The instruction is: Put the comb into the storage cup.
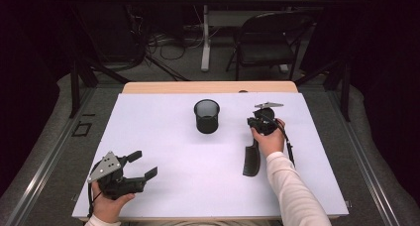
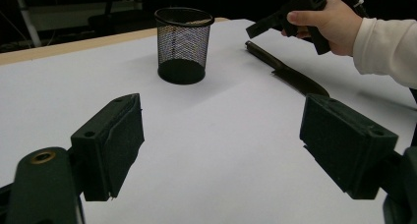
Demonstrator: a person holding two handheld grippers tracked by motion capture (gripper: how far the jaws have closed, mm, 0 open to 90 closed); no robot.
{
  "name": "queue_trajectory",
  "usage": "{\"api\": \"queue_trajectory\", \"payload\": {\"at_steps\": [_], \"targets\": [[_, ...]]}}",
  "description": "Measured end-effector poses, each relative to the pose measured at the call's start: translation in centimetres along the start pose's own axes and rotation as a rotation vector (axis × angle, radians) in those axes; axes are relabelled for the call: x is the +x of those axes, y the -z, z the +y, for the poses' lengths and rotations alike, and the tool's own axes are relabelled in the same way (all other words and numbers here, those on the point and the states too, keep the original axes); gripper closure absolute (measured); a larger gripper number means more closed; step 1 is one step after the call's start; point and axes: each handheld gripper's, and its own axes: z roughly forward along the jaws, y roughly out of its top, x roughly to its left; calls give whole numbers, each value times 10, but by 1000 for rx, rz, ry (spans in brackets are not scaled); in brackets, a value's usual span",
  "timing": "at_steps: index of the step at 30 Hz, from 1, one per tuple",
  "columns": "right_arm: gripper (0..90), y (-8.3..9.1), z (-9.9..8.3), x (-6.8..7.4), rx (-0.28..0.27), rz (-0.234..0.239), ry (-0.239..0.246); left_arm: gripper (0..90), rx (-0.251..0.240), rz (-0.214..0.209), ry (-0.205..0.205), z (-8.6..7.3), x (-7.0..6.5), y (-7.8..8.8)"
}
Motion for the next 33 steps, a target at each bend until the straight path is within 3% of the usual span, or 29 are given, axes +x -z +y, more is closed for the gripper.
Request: {"api": "queue_trajectory", "payload": {"at_steps": [10,33], "targets": [[900,-10,-4,0,48,-22,27,168,4,-1,2,-1,1,-1],[900,-19,-11,-7,110,-44,13,169,12,1,7,-2,2,-2]]}}
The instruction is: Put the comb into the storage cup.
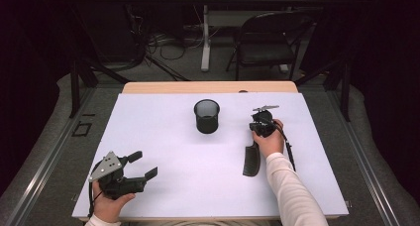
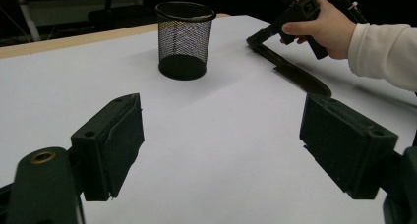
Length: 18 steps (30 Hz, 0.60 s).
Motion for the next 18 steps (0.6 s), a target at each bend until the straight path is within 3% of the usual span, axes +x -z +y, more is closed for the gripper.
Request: {"api": "queue_trajectory", "payload": {"at_steps": [18], "targets": [[900,1,-4,-6,35,-27,4,170,3,10,2,0,0,0]]}}
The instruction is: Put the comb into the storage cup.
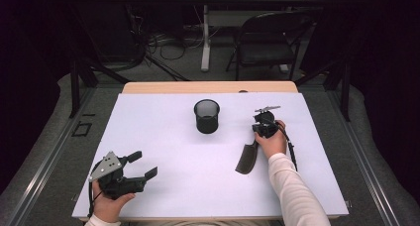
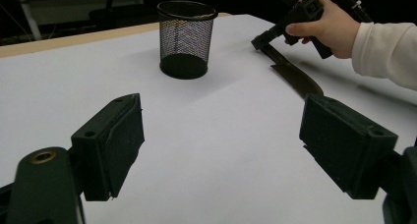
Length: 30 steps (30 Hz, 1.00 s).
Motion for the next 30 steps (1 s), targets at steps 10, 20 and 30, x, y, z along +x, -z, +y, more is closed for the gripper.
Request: {"api": "queue_trajectory", "payload": {"at_steps": [10,20,30], "targets": [[900,3,-9,-12,-2,-3,-37,170,1,2,-1,0,0,0],[900,12,-18,-19,-19,-2,-52,170,3,5,-2,0,0,0],[900,18,-25,-19,-25,2,-38,170,2,1,-3,0,0,0]]}}
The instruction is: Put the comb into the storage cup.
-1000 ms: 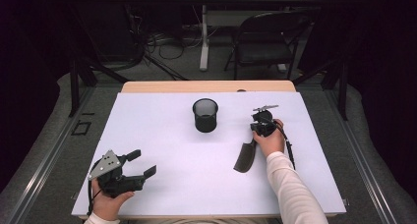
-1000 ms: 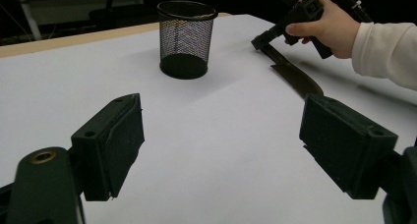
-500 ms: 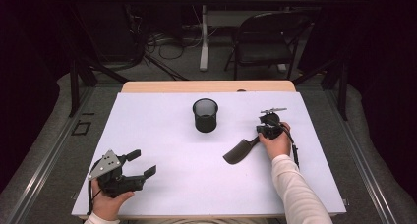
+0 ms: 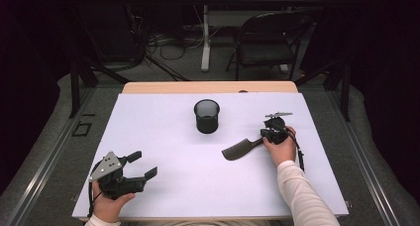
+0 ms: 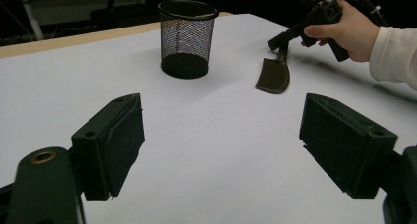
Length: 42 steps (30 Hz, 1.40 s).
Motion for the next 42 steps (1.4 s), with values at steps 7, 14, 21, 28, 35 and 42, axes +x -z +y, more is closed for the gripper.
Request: {"api": "queue_trajectory", "payload": {"at_steps": [7,14,21,28,35,42], "targets": [[900,5,-7,-5,3,0,-1,171,0,2,0,0,0,0],[900,10,-11,-8,5,6,-5,171,-1,3,0,0,0,0],[900,15,-16,-9,4,13,0,171,-2,6,1,0,0,0],[900,20,-21,-10,8,17,9,171,1,5,-3,0,0,0],[900,25,-25,-6,10,37,26,171,1,6,-2,0,0,0],[900,31,-29,-1,17,54,40,171,1,8,1,0,0,0]]}}
